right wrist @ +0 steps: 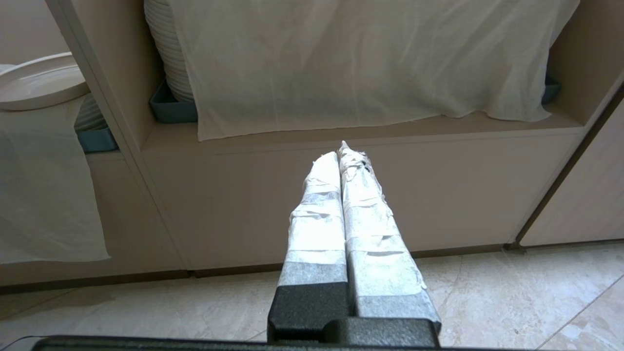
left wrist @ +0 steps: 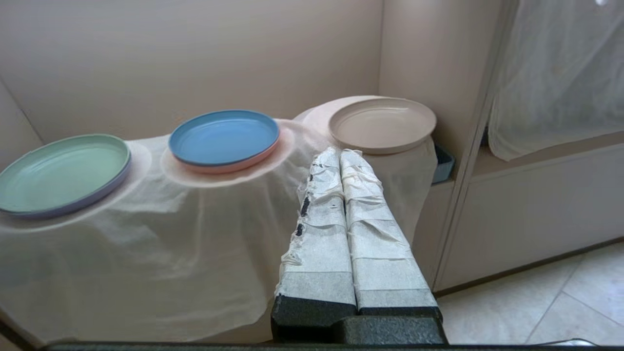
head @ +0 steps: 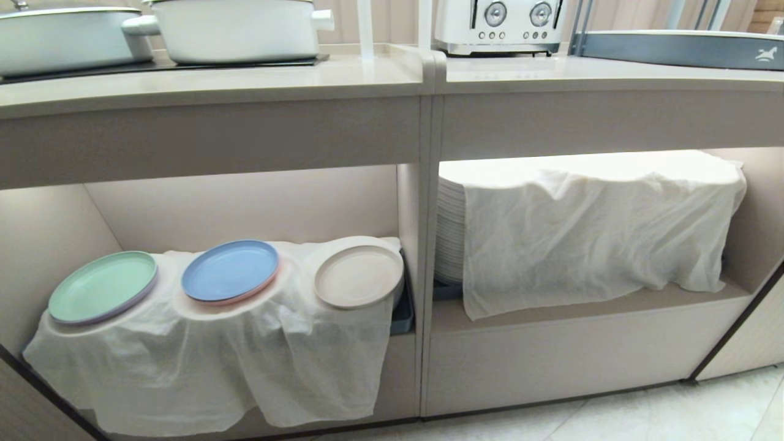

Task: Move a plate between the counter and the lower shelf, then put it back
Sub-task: Pick up the plate in the cupboard

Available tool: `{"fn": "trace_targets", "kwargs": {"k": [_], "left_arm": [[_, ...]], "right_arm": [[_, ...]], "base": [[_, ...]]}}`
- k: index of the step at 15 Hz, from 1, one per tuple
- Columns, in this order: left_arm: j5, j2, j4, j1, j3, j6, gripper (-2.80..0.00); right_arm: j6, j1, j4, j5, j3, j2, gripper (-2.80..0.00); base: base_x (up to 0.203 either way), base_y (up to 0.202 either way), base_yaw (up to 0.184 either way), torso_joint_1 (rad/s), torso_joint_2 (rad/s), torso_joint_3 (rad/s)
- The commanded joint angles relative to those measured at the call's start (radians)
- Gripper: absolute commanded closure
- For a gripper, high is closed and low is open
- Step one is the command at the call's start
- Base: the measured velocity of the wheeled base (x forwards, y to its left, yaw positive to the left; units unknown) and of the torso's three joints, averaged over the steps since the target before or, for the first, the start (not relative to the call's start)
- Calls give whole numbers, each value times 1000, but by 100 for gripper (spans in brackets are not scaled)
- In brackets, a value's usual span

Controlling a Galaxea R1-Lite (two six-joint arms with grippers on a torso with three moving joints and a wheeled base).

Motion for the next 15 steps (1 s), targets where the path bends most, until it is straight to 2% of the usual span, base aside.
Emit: {"fn": "trace_targets", "kwargs": {"k": [1,4,7,11,13,15], "left_arm": [[-8,136,-2,0,-53,0,0],[-29,344,-7,-3,-122,-2,0],[-105,549,-10,-22,-212,-25,0],[-154,844,-23,-64,-251,-56,0],[-170,1013,-107,-93,-254,-121,0],[-167,1226,-258,-122,-270,-242,0]], "right_arm": [[0,0,0,0,0,0,0],[0,0,0,0,0,0,0],[0,0,0,0,0,0,0],[0,0,0,0,0,0,0],[0,0,0,0,0,0,0],[0,0,0,0,0,0,0]], "base": [[0,0,0,0,0,0],[0,0,0,0,0,0],[0,0,0,0,0,0],[0,0,0,0,0,0],[0,0,0,0,0,0],[0,0,0,0,0,0]]}}
